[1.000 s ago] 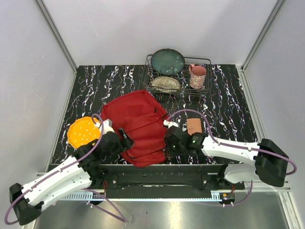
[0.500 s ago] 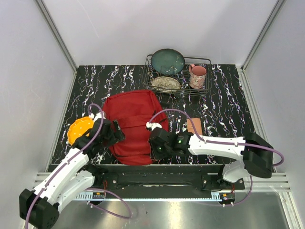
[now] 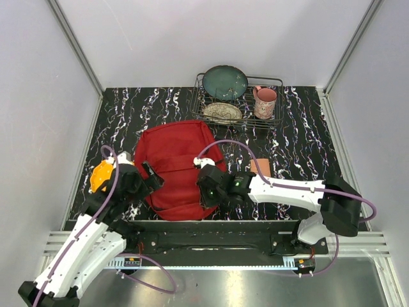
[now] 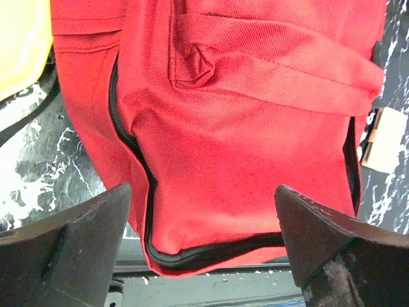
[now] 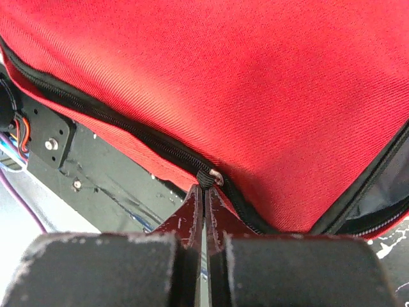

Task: Pack the student bag
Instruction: Zip the student bag at the center of the board.

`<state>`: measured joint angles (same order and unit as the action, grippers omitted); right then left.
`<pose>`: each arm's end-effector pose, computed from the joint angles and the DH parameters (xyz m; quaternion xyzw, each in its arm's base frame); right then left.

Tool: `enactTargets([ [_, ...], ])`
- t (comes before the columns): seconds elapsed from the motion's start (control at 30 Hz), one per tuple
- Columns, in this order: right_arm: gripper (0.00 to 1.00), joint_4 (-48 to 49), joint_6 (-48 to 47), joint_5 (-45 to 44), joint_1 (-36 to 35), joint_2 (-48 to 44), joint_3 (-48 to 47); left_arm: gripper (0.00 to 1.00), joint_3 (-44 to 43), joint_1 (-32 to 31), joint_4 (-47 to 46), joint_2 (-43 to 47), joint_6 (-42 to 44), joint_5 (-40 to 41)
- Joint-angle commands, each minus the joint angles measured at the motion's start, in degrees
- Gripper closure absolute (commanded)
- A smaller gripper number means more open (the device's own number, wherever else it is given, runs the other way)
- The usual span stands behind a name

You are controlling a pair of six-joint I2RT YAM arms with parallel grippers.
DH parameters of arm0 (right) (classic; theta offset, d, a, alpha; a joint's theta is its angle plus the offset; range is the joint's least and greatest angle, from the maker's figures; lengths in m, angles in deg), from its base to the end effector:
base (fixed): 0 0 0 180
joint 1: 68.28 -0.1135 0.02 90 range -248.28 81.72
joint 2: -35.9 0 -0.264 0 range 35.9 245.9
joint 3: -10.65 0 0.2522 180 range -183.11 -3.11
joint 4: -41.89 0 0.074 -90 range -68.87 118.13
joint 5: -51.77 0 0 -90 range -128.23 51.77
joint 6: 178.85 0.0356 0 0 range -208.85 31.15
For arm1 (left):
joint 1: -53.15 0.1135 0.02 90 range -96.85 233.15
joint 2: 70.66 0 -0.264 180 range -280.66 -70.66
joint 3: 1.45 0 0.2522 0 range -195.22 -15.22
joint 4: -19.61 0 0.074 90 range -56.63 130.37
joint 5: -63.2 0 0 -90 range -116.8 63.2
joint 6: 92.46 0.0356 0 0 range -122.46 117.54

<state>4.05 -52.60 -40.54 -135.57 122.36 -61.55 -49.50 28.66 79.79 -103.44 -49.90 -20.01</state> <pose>0.1231 0.2904 0.2284 -0.2467 0.9129 0.2432 0.2159 0.1098 -0.0454 0.2457 -0.2057 0.8990 -0.1805 0.3419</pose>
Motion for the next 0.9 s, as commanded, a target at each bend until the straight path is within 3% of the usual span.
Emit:
enactTargets([
  [0.0,1.00,3.7,-1.9,0.4,2.6,-0.6,-1.3,0.01,-3.6,-0.5,7.1,3.4,-6.8,3.8],
  [0.2,1.00,3.9,-2.9,1.1,4.4,-1.8,-0.1,0.01,-1.1,-1.4,8.3,6.3,-9.7,0.1],
  [0.33,1.00,3.9,-2.6,1.2,5.3,-2.1,0.8,0.01,1.6,-7.3,7.9,5.5,-13.7,1.5],
  [0.47,1.00,4.0,-1.7,1.2,5.5,-3.2,1.5,0.01,6.0,-12.6,-0.9,2.0,-18.6,1.5],
  [0.63,1.00,6.7,-1.0,5.0,5.3,-5.7,5.1,0.03,7.5,-20.1,-12.8,-8.4,-19.1,4.8],
  [0.67,1.00,6.6,-1.1,6.9,5.2,-6.3,5.5,0.06,7.3,-20.7,-13.7,-9.2,-18.4,5.6],
  [0.83,1.00,6.8,-0.9,6.3,0.6,-9.6,9.4,0.56,5.6,-21.1,-20.1,-12.6,-10.2,5.0],
  [0.87,1.00,6.8,-0.8,5.9,-1.2,-10.3,9.7,0.62,5.4,-21.2,-21.0,-13.1,-8.8,4.5],
])
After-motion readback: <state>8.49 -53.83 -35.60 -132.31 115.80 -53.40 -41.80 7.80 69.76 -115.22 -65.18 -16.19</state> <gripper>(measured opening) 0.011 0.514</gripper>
